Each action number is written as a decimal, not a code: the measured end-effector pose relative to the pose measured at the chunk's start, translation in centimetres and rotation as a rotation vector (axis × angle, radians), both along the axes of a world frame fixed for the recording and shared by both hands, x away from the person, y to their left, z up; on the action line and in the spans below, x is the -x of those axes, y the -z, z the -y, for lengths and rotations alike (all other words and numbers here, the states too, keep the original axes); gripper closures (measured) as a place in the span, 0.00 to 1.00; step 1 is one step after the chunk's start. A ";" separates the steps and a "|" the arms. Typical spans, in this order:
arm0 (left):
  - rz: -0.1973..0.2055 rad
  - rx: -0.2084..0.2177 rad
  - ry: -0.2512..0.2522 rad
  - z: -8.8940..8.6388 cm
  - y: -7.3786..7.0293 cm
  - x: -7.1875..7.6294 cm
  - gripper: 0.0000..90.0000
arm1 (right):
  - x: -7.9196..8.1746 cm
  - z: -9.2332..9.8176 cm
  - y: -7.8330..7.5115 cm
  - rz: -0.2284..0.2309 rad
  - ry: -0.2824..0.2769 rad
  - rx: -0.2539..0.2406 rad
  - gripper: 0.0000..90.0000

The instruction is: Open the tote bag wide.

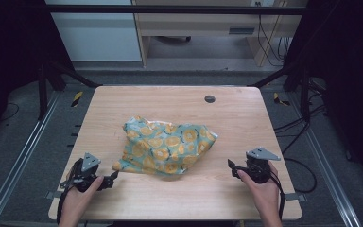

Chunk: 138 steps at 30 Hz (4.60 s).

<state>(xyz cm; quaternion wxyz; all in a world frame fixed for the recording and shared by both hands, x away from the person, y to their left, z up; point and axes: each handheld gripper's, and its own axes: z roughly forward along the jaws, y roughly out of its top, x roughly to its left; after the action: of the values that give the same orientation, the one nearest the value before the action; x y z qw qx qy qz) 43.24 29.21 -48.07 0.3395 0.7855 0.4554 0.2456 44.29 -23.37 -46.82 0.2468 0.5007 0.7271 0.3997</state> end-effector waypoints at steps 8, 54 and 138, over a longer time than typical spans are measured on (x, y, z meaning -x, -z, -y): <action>0.001 -0.004 -0.002 -0.1 0.0 0.0 0.07 | -0.7 -2.5 -4.9 0.060 -0.127 -0.012 0.42; 0.020 -0.019 -0.009 -0.4 -0.3 -0.3 0.08 | -1.9 -12.7 -13.4 0.104 -0.496 -0.106 1.00; 0.122 0.081 0.238 8.8 -9.8 -5.8 0.99 | 6.3 -11.2 0.4 -0.086 -0.571 -0.024 0.98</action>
<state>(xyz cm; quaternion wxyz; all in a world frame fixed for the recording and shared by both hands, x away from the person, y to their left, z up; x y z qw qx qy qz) 49.00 20.42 -38.31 0.4248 0.8032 0.3470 0.2323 38.03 -12.19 -47.24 0.0874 0.2949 0.8437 0.4399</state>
